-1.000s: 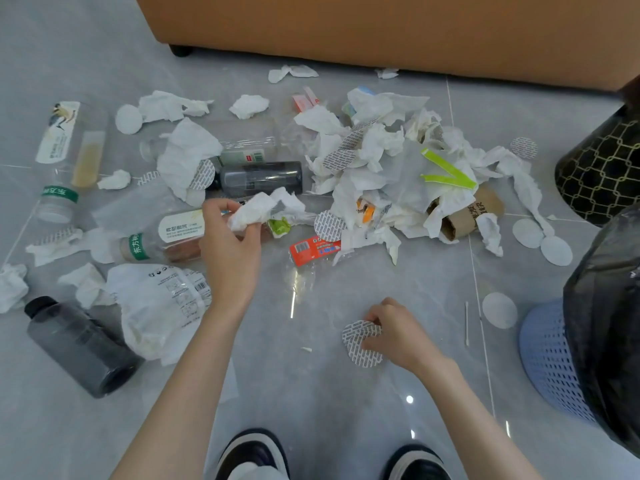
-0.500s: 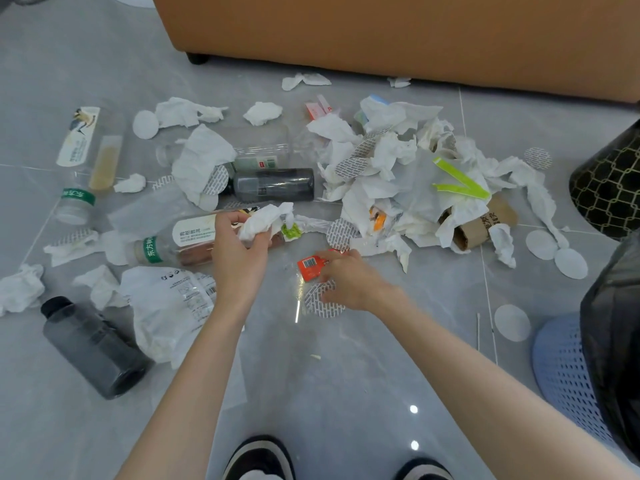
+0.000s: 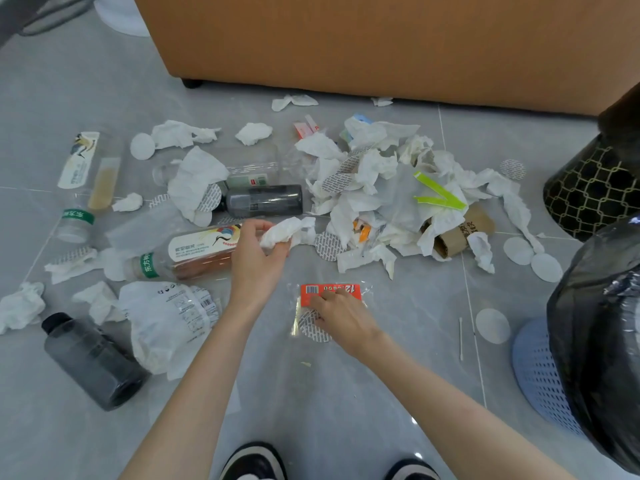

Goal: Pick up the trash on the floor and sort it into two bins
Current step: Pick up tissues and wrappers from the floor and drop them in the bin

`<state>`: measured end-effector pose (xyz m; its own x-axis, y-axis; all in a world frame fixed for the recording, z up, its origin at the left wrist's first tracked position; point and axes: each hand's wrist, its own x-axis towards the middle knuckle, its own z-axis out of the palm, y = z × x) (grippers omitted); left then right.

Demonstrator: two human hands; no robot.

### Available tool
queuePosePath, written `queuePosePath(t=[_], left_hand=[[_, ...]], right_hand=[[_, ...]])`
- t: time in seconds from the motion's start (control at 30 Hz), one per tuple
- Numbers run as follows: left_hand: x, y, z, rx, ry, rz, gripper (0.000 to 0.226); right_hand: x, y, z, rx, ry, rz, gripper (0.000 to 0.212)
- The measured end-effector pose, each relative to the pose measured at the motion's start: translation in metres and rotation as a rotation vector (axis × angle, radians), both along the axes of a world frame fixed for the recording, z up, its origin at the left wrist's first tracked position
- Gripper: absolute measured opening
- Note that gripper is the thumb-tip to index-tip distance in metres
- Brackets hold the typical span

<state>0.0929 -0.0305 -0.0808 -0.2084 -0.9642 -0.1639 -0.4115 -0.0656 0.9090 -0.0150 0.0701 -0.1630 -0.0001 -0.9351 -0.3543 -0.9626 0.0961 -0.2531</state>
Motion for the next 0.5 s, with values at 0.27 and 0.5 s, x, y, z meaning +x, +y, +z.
queuePosePath(t=[0.27, 0.5], left_hand=[[0.0, 0.001, -0.002, 0.029, 0.018, 0.02, 0.022], [0.0, 0.001, -0.008, 0.067, 0.008, 0.021, 0.022]], right_hand=[[-0.018, 0.005, 0.01, 0.026, -0.313, -0.308, 0.021], [-0.019, 0.013, 0.002, 0.067, -0.427, -0.45, 0.027]])
